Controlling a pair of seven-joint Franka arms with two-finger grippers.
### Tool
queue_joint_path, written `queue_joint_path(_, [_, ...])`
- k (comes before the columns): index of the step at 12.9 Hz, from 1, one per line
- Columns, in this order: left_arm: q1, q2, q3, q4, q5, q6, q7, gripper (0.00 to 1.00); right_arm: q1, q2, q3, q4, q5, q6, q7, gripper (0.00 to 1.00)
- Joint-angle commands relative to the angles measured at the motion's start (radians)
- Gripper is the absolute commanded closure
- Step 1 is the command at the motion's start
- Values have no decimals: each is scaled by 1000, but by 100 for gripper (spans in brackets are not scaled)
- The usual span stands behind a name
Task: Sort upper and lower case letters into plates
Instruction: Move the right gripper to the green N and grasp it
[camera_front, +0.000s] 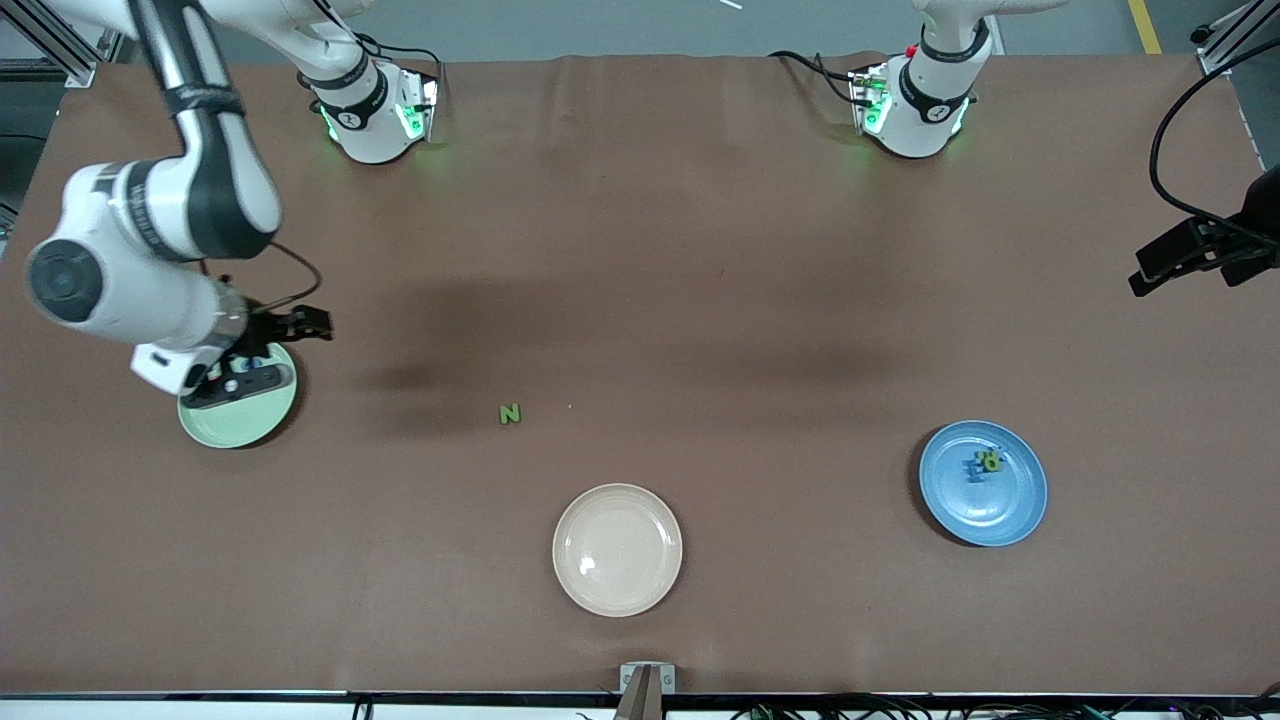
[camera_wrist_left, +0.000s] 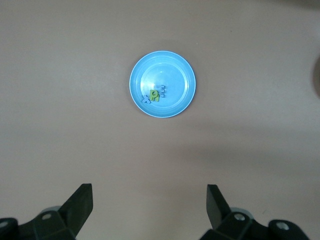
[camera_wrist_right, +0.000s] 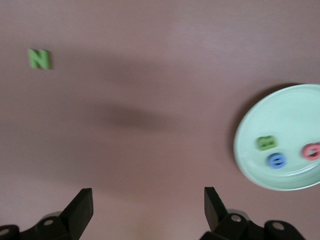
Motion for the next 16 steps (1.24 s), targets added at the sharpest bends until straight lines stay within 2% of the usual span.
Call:
queue_joint_path(1, [2,-1,5,14,7,-1,17,0,167,-12,-9,-30,-11,57,250,2])
queue_joint_path(5, [2,-1,5,10,7,-3,17,0,325,89,-9,-29,3,252,502,2])
queue_joint_path(9, [4,-1,7,11,8,-9,17,0,367,283,-7,5,15,493,520,2])
queue_joint_path(13, [1,-1,-1,10,42,-9,14,0,352,390,-8,98,7,510,500,2])
queue_joint_path(16, [2,-4,-1,2,45,-9,17,0,341,444,-7,137,13,516,402,2])
